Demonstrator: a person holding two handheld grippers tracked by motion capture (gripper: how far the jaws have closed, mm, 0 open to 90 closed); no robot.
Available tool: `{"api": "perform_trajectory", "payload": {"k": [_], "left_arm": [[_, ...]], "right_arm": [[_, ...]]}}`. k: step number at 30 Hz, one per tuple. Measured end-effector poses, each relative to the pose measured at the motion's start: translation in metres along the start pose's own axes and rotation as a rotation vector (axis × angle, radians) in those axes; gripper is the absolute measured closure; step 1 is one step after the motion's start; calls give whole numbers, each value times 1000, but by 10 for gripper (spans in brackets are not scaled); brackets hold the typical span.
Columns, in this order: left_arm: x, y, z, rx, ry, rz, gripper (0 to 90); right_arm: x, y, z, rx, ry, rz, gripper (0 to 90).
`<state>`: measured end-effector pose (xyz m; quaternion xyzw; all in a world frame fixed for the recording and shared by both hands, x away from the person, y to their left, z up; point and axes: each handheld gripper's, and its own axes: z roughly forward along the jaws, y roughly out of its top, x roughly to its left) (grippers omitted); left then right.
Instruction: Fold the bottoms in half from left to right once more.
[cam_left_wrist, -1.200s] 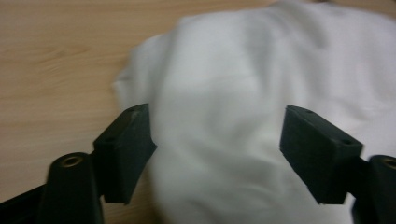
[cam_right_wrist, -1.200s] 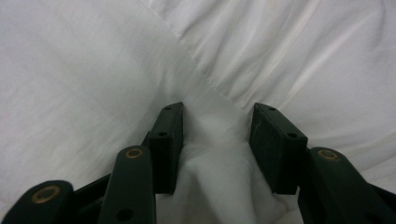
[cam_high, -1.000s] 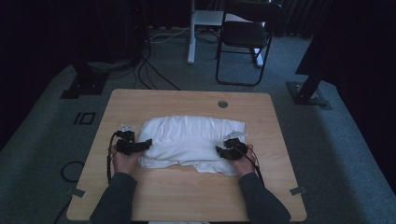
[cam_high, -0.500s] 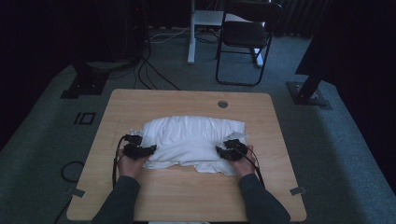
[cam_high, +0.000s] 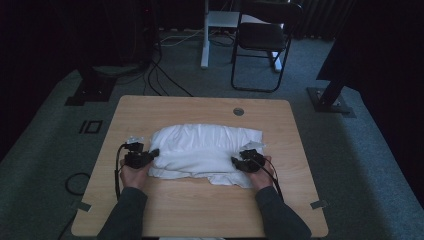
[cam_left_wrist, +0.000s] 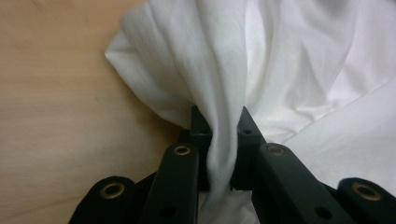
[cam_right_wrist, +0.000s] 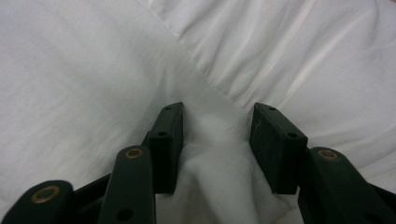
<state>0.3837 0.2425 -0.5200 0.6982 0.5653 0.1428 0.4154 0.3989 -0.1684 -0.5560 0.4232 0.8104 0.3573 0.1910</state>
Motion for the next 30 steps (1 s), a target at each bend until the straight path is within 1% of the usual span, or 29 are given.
{"api": "perform_trajectory", "payload": {"k": [1, 2, 3, 5, 6, 7, 8, 9, 10, 11, 12, 13, 14, 15, 16, 17, 18, 19, 20, 21, 22, 23, 24, 25, 26, 27, 28, 29, 30], "left_arm": [[0, 0, 0, 0, 0, 0, 834], [-4, 6, -6, -15, 2, 32, 834], [-4, 6, -6, -15, 2, 32, 834], [-6, 11, -9, -26, -6, 36, 833], [-6, 15, -11, -38, -16, 33, 833], [-6, 15, -11, -38, -16, 33, 834], [-7, 18, -13, -57, -27, 32, 833], [-7, 18, -13, -57, -27, 32, 833], [-9, 21, -16, -69, -35, 36, 834], [-9, 21, -16, -69, -35, 36, 833], [-12, 23, -18, -73, -36, 54, 833], [-12, 23, -18, -73, -36, 54, 833], [-13, 25, -19, -73, -33, 59, 833], [-14, 26, -19, -72, -31, 64, 833], [-13, 27, -19, -78, -35, 57, 833], [-13, 27, -19, -78, -35, 57, 833], [-13, 28, -20, -85, -41, 53, 833], [-13, 28, -20, -85, -41, 53, 833], [-14, 29, -20, -91, -46, 53, 833], [-14, 29, -20, -91, -46, 53, 833], [-15, 31, -22, -95, -48, 55, 833], [-15, 31, -22, -95, -48, 55, 833], [-16, 34, -24, -106, -50, 55, 833], [-16, 34, -24, -106, -50, 55, 834], [-17, 38, -28, -123, -54, 63, 834], [-17, 38, -28, -123, -54, 63, 834], [-19, 43, -33, -144, -64, 63, 834], [-19, 43, -33, -144, -64, 63, 835], [-21, 49, -38, -162, -74, 71, 835]], "right_arm": [[0, 0, 0, 0, 0, 0, 536], [0, 0, 0, 0, 0, 1, 536], [0, 0, 0, 0, 0, 1, 536], [0, 0, 0, 2, -3, 0, 536], [1, 0, 0, 4, -4, 0, 536], [1, 0, 0, 4, -4, 0, 536], [1, 1, -1, 11, -3, -3, 536], [1, 1, -1, 11, -3, -3, 536], [0, 2, -2, 23, 1, -12, 533], [0, 2, -2, 23, 1, -12, 533], [-1, 5, -4, 35, 6, -7, 510], [-1, 5, -4, 35, 6, -7, 510], [-2, 12, -10, 19, -1, -13, 490], [-2, 12, -10, 19, -1, -13, 490], [-2, 19, -18, -20, -11, -6, 481], [-2, 19, -18, -20, -11, -6, 481], [0, 29, -26, -78, -3, 3, 464], [0, 29, -26, -78, -3, 3, 464], [6, 39, -30, -116, 9, -14, 442], [6, 39, -30, -116, 9, -14, 442], [15, 48, -27, -120, 34, -33, 425], [15, 48, -27, -120, 34, -33, 425], [25, 52, -17, -106, 58, -44, 426], [25, 52, -17, -106, 58, -44, 426], [32, 51, -1, -61, 69, -59, 437], [32, 51, -1, -61, 69, -59, 437], [38, 48, 13, -24, 92, -58, 449], [38, 48, 13, -24, 92, -58, 449], [43, 46, 25, 9, 131, -54, 457]]}}
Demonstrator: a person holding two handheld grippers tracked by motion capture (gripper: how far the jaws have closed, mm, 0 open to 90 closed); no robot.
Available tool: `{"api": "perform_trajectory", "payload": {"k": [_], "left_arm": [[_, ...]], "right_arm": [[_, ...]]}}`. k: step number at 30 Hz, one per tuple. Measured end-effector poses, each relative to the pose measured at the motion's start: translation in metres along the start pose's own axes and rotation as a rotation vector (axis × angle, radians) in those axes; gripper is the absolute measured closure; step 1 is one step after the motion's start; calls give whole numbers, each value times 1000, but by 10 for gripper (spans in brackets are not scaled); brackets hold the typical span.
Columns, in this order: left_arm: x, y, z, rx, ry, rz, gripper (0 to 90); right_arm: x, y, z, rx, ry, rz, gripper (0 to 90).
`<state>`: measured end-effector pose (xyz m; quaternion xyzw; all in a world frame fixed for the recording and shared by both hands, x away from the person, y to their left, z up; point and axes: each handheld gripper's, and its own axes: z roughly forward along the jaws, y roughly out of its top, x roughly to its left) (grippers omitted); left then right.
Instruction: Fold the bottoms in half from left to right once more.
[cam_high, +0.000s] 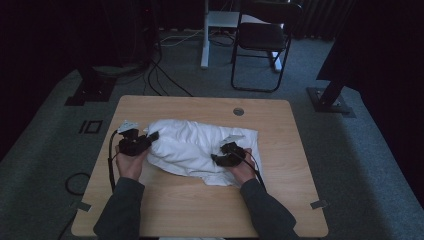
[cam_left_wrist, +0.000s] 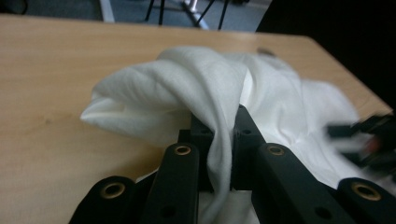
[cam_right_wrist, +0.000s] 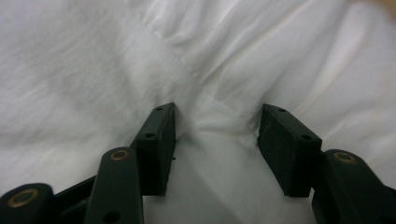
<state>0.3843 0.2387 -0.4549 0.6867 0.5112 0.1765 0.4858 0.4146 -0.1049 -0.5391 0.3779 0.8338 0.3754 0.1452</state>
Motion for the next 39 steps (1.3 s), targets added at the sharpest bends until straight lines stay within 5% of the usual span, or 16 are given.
{"api": "perform_trajectory", "payload": {"k": [12, 21, 24, 27, 28, 31, 32, 35, 36, 39], "left_arm": [[-35, 35, 1, -54, -57, 85, 838], [-64, 46, 9, -60, -137, 128, 838], [-70, 43, 15, -40, -135, 151, 838], [-68, 41, 15, -32, -132, 156, 838], [-64, 38, 14, -33, -133, 151, 837], [-61, 36, 13, -35, -136, 140, 838], [-60, 34, 13, -35, -148, 133, 837], [-63, 33, 14, -34, -155, 137, 838], [-69, 32, 16, -31, -172, 150, 838], [-77, 31, 19, -26, -187, 178, 837]], "right_arm": [[21, 7, 19, 6, -5, -7, 460], [60, 19, 42, -47, 11, -9, 462], [76, 22, 49, -73, 64, -22, 457], [75, 23, 45, -72, 134, -29, 415], [72, 23, 31, -89, 157, -34, 364], [64, 20, 8, -157, 153, -47, 350], [55, 14, -9, -169, 69, -47, 350], [46, 4, -8, -118, 29, -31, 341], [44, -6, 3, -60, 24, -37, 342], [45, -12, 15, -45, 36, -19, 344]]}}
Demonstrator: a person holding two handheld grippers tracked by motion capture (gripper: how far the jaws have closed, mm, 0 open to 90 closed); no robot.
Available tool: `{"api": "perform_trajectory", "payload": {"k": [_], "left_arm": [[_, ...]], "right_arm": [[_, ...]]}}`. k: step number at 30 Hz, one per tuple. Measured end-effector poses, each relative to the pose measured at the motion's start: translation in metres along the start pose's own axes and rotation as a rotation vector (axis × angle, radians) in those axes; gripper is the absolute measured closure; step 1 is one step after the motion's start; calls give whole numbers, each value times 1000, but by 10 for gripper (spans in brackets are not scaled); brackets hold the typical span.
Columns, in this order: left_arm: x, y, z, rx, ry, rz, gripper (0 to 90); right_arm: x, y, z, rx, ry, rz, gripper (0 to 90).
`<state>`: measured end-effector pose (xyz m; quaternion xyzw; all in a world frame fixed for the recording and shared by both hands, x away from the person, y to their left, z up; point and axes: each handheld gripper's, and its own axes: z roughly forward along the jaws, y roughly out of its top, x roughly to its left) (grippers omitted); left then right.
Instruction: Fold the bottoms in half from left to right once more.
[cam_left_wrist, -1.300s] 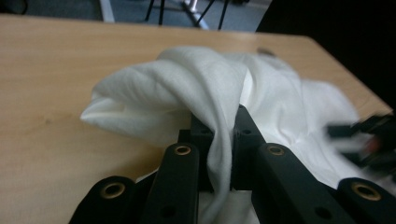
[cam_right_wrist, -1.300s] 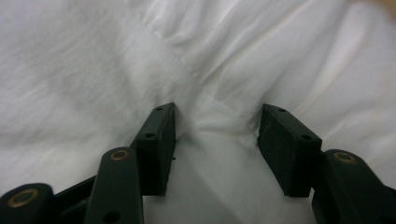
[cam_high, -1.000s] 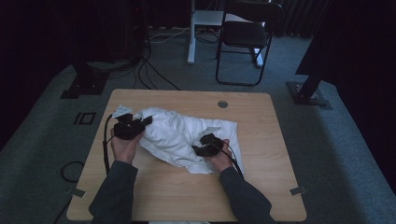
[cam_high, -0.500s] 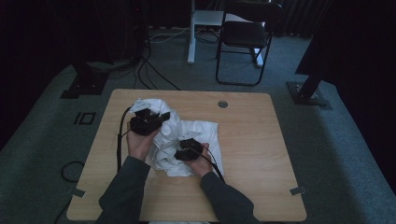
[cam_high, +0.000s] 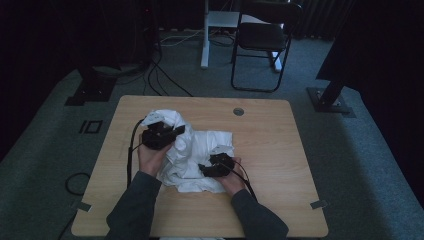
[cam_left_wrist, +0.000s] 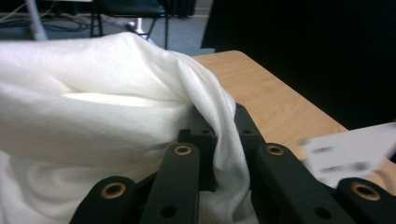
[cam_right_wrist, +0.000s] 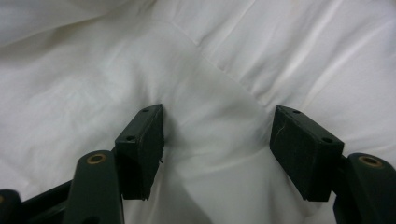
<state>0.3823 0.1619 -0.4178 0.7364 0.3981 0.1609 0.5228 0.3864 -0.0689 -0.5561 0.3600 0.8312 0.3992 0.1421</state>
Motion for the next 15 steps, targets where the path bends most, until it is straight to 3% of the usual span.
{"api": "perform_trajectory", "payload": {"k": [1, 3, 6, 7, 8, 9, 10, 11, 12, 13, 15], "left_arm": [[-4, 0, 2, 8, -10, 10, 837], [-13, 0, 11, 18, -47, 19, 837], [-18, -1, 17, 35, -44, 43, 837], [-21, -4, 22, 57, -41, 60, 837], [-21, -4, 22, 57, -41, 60, 837], [-23, -9, 23, 69, -45, 73, 837], [-23, -9, 23, 69, -45, 73, 837], [-23, -11, 25, 74, -52, 73, 837], [-23, -11, 25, 74, -52, 73, 837], [-24, -13, 28, 75, -62, 64, 837], [-26, -13, 29, 75, -70, 63, 837]], "right_arm": [[0, 0, 6, -22, 20, 29, 348], [3, 2, 11, -28, 11, 16, 364], [6, 5, 14, -28, 21, 4, 367], [4, 7, 10, -32, 66, -16, 369], [4, 7, 10, -32, 66, -16, 369], [-5, 4, -10, -108, 84, 6, 376], [-5, 4, -10, -108, 84, 6, 376], [-19, 0, -31, -154, 2, 50, 409], [-19, 0, -31, -154, 2, 50, 409], [-32, -6, -32, -75, -70, 49, 406], [-35, -9, -29, -48, -85, 46, 411]]}}
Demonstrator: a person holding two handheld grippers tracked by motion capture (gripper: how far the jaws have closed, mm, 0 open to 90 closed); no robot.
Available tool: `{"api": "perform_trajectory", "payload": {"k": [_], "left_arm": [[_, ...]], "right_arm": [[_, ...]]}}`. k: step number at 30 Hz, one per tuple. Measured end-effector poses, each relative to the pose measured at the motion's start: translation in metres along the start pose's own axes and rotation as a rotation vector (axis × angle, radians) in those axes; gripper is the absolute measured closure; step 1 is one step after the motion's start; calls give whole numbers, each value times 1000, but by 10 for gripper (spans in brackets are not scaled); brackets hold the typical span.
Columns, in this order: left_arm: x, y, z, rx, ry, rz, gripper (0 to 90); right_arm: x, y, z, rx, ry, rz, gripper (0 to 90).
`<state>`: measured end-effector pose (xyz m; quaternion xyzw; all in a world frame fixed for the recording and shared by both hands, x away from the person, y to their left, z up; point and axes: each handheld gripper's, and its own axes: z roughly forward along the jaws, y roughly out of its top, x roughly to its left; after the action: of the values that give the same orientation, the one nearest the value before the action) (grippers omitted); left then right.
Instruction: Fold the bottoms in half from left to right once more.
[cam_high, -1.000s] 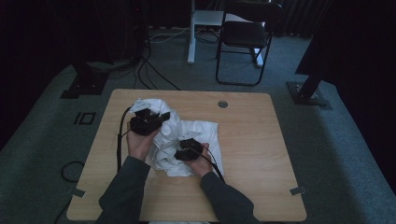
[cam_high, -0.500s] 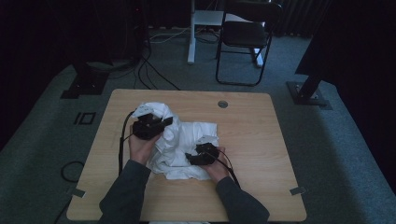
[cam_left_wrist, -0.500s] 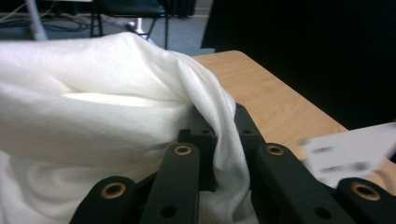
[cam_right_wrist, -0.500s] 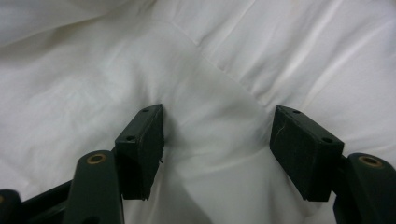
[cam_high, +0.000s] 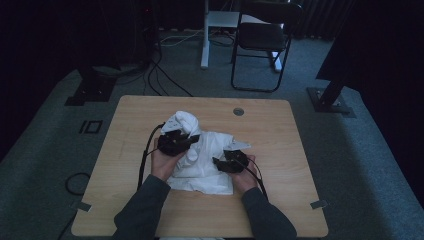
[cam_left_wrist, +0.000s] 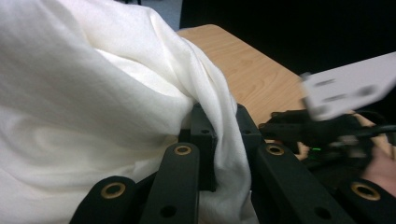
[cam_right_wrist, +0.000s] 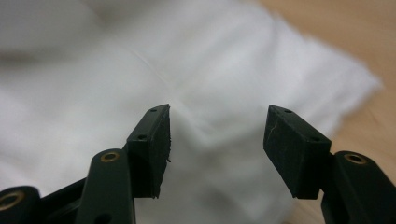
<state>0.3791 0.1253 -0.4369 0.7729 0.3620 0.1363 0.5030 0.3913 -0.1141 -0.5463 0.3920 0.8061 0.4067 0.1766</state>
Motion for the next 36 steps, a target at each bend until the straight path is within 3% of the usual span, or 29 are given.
{"api": "perform_trajectory", "payload": {"k": [1, 2, 3, 4, 9, 11, 13, 15, 17, 20, 25, 27, 29, 30, 32, 33, 36], "left_arm": [[-2, -1, 2, 6, -8, 3, 837], [-2, -1, 2, 6, -8, 3, 837], [-10, -4, 8, 22, -27, 17, 837], [-13, -5, 11, 28, -43, 19, 837], [-26, -23, 32, 58, -142, 13, 836], [-28, -33, 44, 94, -143, 21, 835], [-24, -44, 55, 117, -145, -16, 834], [-19, -53, 64, 131, -160, -54, 835], [-21, -61, 73, 153, -163, -39, 834], [-29, -71, 85, 199, -144, -1, 829], [-32, -75, 95, 219, -129, -5, 828], [-34, -75, 96, 225, -124, -1, 819], [-34, -74, 95, 227, -130, -3, 808], [-34, -74, 94, 226, -134, -9, 793], [-34, -71, 91, 221, -156, -23, 716], [-35, -69, 88, 216, -173, -20, 653], [-40, -57, 70, 163, -184, -2, 575]], "right_arm": [[-3, -4, 5, 38, -20, -11, 416], [-3, -4, 5, 38, -20, -11, 416], [-3, -7, 11, 80, -33, -23, 414], [-2, -9, 14, 49, -20, -16, 433], [-3, -9, 16, 36, 3, -23, 444], [-6, -9, 16, 33, 21, -32, 445], [-13, -10, 12, 40, 65, -22, 444], [-24, -11, 2, 32, 62, 20, 433], [-35, -11, -12, 1, 30, 58, 424], [-50, -3, -37, -98, 53, 115, 375], [-43, 14, -67, -234, 130, 82, 318], [-39, 18, -69, -247, 145, 71, 319], [-29, 28, -59, -226, 174, 61, 393], [-27, 31, -52, -186, 152, 54, 449], [-25, 32, -34, -88, 93, 37, 702], [-26, 32, -28, -71, 88, 37, 771], [-35, 28, -14, -24, 67, 67, 826]]}}
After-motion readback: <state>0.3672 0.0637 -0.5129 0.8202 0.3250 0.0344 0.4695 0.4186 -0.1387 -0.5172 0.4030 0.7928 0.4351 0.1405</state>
